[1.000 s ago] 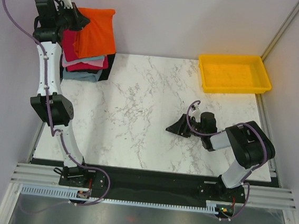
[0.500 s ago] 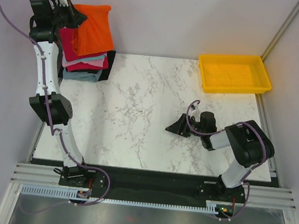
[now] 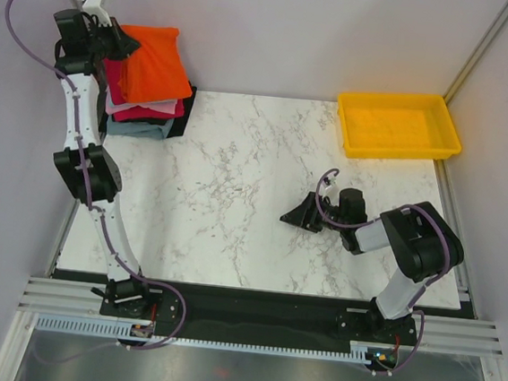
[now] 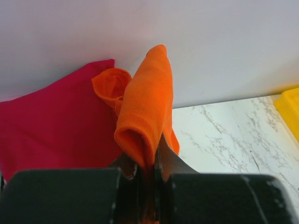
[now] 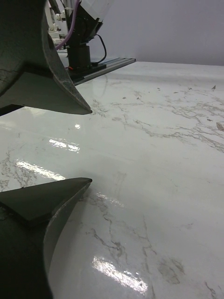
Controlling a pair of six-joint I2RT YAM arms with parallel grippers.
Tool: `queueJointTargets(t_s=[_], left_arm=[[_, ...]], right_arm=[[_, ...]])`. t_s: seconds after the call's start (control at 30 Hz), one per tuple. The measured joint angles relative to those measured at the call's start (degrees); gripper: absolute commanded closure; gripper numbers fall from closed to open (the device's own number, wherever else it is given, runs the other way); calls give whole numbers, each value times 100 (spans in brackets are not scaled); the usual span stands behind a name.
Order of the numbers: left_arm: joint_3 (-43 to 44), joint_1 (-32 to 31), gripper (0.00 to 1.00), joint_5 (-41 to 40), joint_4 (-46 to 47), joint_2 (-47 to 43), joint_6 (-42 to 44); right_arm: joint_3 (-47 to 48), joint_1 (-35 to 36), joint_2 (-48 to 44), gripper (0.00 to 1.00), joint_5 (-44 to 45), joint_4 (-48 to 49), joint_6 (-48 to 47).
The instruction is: Fold and stack the t-shirts
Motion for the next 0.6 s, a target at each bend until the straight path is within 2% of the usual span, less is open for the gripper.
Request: queueJointTargets(t_s=[0.33, 0.6], left_arm=[[74, 269, 98, -68, 796, 632, -46], [197, 258, 96, -546, 1622, 1049, -109]], right_arm=[[96, 7, 85, 35, -48, -22, 4], [181, 9, 153, 34, -85, -44, 20]])
